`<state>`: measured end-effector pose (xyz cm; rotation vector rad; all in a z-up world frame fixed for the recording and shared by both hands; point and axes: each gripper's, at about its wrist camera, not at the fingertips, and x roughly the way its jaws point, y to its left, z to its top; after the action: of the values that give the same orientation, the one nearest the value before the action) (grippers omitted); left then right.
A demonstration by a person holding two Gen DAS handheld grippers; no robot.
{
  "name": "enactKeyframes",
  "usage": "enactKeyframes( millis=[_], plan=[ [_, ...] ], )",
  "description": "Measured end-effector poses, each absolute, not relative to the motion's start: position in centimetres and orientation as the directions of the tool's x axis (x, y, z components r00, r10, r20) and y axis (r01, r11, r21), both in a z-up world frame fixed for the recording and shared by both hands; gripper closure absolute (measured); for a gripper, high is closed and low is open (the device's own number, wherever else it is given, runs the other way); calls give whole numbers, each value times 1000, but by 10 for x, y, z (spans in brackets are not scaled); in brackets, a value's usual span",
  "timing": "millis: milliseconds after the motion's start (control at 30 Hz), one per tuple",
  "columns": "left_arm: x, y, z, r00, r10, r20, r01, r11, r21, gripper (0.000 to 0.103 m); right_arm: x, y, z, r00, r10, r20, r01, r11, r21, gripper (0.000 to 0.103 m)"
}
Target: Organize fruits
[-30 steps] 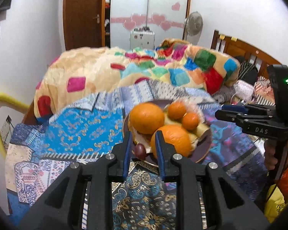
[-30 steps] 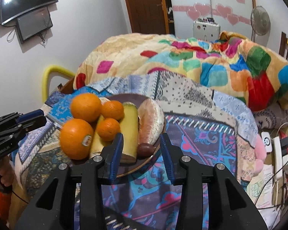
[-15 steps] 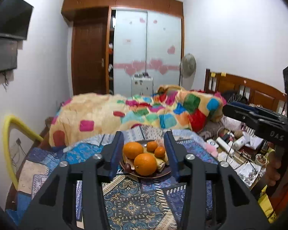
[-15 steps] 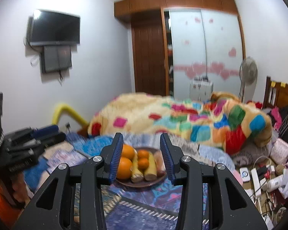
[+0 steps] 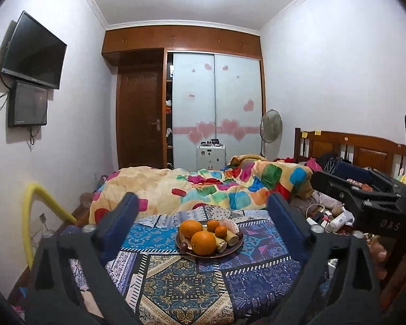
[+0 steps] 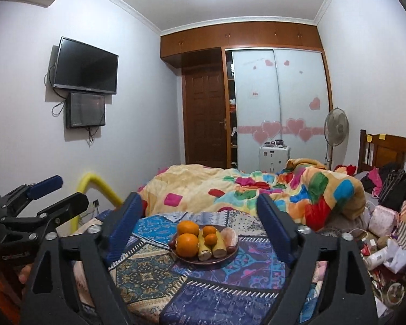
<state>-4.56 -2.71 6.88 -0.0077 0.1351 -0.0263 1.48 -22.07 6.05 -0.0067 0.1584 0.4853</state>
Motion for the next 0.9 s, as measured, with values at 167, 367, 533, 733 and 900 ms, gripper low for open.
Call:
enactKeyframes(
  millis=[167,367,533,733,900],
  plan=[
    [-57,-27,67,990,-23,-136,20,1000,-24,1,2,-223,56,887,446,-123,-446,895,28,1],
    [-64,-29,67,991,-8,-133,5,1000,-17,0,-11,-223,55,892,440,-105,-441,897,12,0],
    [-66,-28,66,991,-1,-134,-2,1000,-21,0,-14,-221,51,898,429,-103,-431,902,2,0],
    [-63,-26,63,990,5,-139,-9,999,-32,0,-14,-220,49,897,428,-110,-431,902,-5,0],
    [-61,-26,61,989,2,-147,-7,1000,-31,0,-14,-220,48,896,429,-111,-432,902,-3,0]
  ],
)
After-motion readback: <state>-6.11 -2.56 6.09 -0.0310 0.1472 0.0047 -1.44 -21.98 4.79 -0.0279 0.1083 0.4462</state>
